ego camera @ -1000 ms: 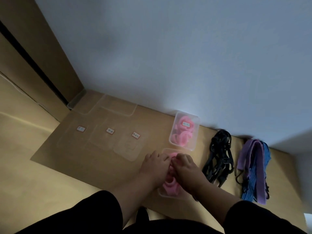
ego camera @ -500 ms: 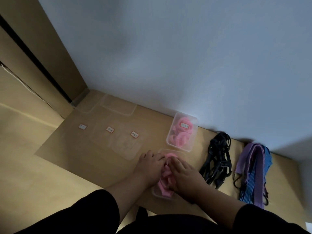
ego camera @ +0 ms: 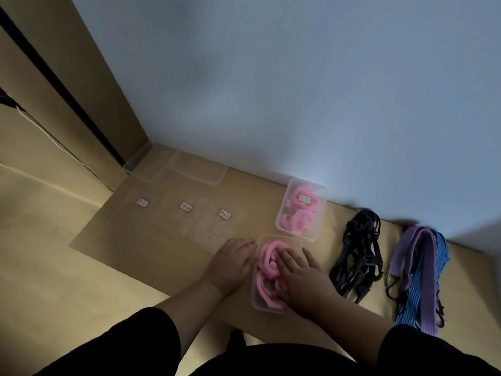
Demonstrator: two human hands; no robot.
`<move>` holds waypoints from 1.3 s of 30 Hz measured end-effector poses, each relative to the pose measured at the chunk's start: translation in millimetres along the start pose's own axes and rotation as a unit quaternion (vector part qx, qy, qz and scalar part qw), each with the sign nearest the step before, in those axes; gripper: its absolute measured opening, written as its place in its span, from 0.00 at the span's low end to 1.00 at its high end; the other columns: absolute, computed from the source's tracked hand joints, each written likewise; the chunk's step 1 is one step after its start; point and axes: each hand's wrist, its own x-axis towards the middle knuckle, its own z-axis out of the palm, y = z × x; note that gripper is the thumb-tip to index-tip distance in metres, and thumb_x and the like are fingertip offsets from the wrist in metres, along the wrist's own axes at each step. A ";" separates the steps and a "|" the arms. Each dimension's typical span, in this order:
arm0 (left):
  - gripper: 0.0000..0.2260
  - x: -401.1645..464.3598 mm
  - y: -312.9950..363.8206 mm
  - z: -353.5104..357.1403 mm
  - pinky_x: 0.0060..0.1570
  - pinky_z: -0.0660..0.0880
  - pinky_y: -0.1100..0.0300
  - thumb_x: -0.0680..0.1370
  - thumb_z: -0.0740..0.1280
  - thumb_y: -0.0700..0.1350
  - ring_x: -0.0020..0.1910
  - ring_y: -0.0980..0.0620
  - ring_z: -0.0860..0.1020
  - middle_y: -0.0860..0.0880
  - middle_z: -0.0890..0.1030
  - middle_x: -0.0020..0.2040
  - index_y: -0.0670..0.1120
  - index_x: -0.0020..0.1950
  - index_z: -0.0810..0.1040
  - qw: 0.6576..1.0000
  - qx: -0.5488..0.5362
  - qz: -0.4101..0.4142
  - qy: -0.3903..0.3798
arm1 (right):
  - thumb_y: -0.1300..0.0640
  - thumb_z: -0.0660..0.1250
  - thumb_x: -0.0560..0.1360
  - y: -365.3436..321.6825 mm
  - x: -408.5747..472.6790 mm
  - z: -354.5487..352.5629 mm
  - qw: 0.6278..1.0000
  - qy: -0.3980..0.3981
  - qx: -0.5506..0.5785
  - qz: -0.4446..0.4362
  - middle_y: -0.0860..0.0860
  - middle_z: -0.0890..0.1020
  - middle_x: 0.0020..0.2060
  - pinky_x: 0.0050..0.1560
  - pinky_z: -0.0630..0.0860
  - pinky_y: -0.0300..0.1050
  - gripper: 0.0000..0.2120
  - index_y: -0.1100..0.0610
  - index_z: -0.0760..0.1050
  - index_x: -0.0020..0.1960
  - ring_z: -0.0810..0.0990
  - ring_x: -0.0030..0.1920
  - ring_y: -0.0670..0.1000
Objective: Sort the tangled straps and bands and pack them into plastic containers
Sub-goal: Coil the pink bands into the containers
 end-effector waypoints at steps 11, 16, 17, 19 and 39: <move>0.10 -4.8 -45.4 -24.1 0.55 0.71 0.54 0.81 0.60 0.50 0.59 0.45 0.73 0.47 0.76 0.59 0.48 0.58 0.77 0.967 0.156 -0.151 -0.133 | 0.30 0.43 0.80 -9.6 -4.0 -5.9 0.999 0.010 -0.036 0.008 0.50 0.38 0.80 0.74 0.31 0.50 0.40 0.54 0.31 0.77 0.31 0.75 0.48; 0.11 -9.6 -38.6 -15.2 0.54 0.72 0.52 0.81 0.61 0.49 0.58 0.43 0.73 0.45 0.77 0.56 0.44 0.56 0.78 0.976 0.129 -0.119 -0.127 | 0.28 0.29 0.68 -11.5 -4.9 -3.7 0.999 0.014 -0.033 0.010 0.50 0.39 0.81 0.74 0.32 0.50 0.47 0.55 0.33 0.79 0.33 0.76 0.47; 0.11 -12.7 -36.7 -13.5 0.53 0.72 0.51 0.81 0.61 0.49 0.57 0.42 0.74 0.44 0.77 0.55 0.44 0.55 0.78 0.978 0.124 -0.112 -0.122 | 0.29 0.28 0.67 -11.6 -4.8 -3.1 0.999 0.016 -0.029 0.013 0.51 0.40 0.81 0.74 0.32 0.50 0.48 0.54 0.34 0.80 0.32 0.76 0.47; 0.12 -18.6 -30.7 -11.9 0.53 0.72 0.51 0.81 0.61 0.50 0.56 0.42 0.75 0.44 0.78 0.54 0.44 0.54 0.79 0.977 0.116 -0.109 -0.139 | 0.28 0.28 0.68 -11.9 -4.9 -2.4 0.999 0.018 -0.022 0.019 0.50 0.39 0.81 0.75 0.33 0.51 0.47 0.54 0.34 0.80 0.31 0.74 0.46; 0.35 -14.6 -19.0 -11.7 0.64 0.69 0.51 0.73 0.72 0.49 0.67 0.39 0.68 0.40 0.68 0.67 0.48 0.74 0.56 0.868 -0.023 -0.492 -0.062 | 0.29 0.44 0.80 -16.9 -9.1 -4.3 0.999 0.006 -0.003 0.040 0.49 0.38 0.80 0.77 0.34 0.52 0.40 0.52 0.35 0.81 0.35 0.79 0.50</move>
